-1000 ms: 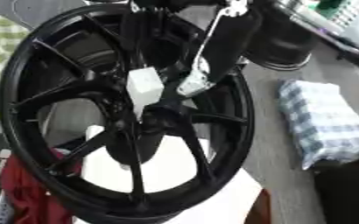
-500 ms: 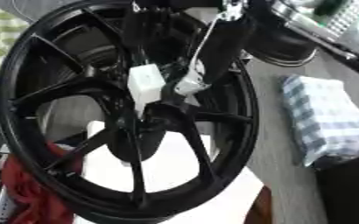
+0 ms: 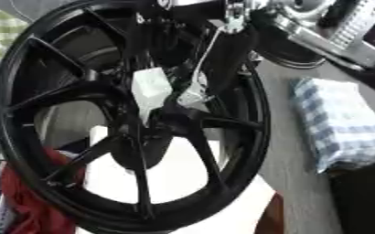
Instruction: Pull the pin out of the wheel hub.
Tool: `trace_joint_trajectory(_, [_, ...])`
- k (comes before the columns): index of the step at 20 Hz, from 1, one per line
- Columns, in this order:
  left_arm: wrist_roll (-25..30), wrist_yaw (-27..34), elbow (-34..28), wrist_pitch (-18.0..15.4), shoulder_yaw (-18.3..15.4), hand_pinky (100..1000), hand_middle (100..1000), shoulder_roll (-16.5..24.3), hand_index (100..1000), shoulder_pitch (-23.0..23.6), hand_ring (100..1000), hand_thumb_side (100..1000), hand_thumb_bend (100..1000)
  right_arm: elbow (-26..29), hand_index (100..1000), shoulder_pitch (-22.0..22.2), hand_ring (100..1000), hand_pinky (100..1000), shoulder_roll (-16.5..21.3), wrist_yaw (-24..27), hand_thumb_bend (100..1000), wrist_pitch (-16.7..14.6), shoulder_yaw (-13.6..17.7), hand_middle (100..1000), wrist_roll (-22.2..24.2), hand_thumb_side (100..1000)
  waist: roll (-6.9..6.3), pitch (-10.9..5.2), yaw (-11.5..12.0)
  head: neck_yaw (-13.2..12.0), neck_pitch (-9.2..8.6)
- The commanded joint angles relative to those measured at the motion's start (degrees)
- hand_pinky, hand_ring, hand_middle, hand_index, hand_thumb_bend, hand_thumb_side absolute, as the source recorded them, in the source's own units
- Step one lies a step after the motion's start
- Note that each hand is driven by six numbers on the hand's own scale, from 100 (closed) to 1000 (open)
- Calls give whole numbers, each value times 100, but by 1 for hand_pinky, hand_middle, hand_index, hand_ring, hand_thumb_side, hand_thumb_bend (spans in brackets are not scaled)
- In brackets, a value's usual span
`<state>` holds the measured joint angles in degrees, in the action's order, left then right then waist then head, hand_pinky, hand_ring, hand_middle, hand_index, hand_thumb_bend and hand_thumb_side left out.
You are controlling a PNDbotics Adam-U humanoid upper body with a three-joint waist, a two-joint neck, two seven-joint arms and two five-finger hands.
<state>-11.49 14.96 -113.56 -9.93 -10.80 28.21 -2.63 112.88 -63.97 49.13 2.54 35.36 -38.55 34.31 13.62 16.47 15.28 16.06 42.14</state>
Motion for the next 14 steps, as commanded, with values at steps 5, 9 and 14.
trace_joint_trajectory(5, [8,-16,-104,18,-10,865,581,37,781,-64,636,800,100,-479,768,-35,791,759,-97,-254,501,-49,-12,737,16,100,-67,-75,3,49,-146])
trace_joint_trajectory(9, [16,-17,-104,24,-8,865,581,25,781,-65,636,800,100,-851,769,-18,793,762,-209,-421,497,-343,-44,739,-26,100,-67,-71,10,56,-163])
trace_joint_trajectory(14, [20,-26,-104,32,-9,866,580,4,781,-68,635,800,100,-1178,767,5,791,760,-322,-534,491,-608,-106,737,-11,100,-67,-53,25,45,-164])
